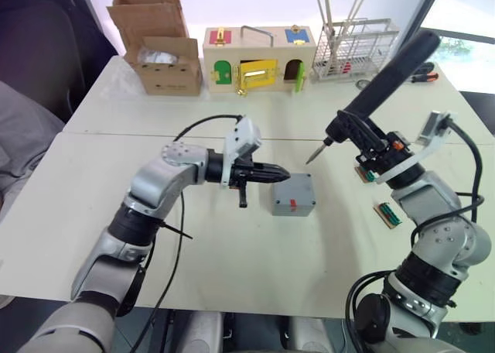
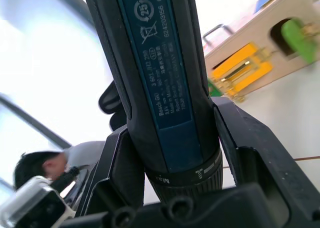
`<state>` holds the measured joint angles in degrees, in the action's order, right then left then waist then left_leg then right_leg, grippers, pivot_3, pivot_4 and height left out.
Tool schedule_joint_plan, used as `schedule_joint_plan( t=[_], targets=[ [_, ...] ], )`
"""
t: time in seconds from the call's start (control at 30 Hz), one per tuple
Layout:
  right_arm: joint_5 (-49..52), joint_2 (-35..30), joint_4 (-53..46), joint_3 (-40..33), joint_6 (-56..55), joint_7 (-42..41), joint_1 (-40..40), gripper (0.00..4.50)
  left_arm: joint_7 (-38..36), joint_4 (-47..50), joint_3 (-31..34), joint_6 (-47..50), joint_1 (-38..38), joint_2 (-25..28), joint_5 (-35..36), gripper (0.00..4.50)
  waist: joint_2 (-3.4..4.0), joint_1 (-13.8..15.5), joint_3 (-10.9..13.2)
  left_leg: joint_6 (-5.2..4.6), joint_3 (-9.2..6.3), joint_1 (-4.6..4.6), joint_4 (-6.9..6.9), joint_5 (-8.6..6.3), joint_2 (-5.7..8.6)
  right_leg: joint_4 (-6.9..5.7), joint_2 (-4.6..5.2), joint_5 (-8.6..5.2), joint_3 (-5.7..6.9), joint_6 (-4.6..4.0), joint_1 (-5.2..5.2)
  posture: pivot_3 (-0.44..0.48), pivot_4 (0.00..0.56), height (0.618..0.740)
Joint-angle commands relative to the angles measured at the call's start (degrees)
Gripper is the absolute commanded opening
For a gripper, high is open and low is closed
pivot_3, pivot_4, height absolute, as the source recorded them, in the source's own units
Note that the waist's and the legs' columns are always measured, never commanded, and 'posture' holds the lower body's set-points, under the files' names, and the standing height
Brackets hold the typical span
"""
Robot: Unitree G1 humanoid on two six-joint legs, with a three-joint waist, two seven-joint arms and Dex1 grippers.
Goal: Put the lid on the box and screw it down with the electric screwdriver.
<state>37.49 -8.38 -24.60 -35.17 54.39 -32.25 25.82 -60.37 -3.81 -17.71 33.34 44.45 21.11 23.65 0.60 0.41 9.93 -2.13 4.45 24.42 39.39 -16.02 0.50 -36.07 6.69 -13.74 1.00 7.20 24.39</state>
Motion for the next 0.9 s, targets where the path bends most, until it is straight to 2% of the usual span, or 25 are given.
schedule_joint_plan(
  t=[0.03, 0.37, 0.7, 0.9],
  targets=[
    [3.5, -1.3, -3.3, 2.7, -4.0, 0.6, -0.7, 1.81, -0.8, -2.1, -1.8, -2.5, 1.8, -1.1, -2.9, 0.1, 0.0, -0.4, 0.0, 0.0, 0.0, 0.0, -0.04, 0.0, 0.0, 0.0, -0.02, 0.0, 0.0, 0.0, 0.03, 0.0, 0.15, 0.729],
    [4.2, -4.2, -0.7, 8.2, -10.6, 2.0, -6.0, 1.81, -2.5, -4.8, -4.5, -5.6, 0.1, -1.9, -8.2, 0.1, -0.01, -1.0, 0.0, -0.23, -0.03, -0.01, -0.14, -0.13, -0.08, 0.02, -0.03, -0.02, 0.0, 0.02, 0.08, 0.0, 0.15, 0.729],
    [4.0, -5.7, 3.5, 10.9, -17.3, 3.7, -7.2, 1.81, -3.5, -3.6, -4.1, -4.8, -0.8, -1.5, -8.7, 0.1, -0.01, -1.0, 0.0, -0.24, -0.03, 0.0, -0.13, -0.13, -0.08, 0.02, -0.02, -0.02, -0.01, 0.02, 0.08, 0.0, 0.15, 0.729],
    [4.8, -6.7, 4.6, 11.4, -18.9, 4.7, -7.4, 1.81, -2.9, -4.6, -5.4, -7.6, -1.2, -1.0, -12.0, 0.1, -0.01, -1.0, 0.0, -0.24, -0.03, -0.02, -0.13, -0.13, -0.08, 0.02, -0.02, -0.02, -0.01, 0.02, 0.07, 0.0, 0.15, 0.729]
  ],
)
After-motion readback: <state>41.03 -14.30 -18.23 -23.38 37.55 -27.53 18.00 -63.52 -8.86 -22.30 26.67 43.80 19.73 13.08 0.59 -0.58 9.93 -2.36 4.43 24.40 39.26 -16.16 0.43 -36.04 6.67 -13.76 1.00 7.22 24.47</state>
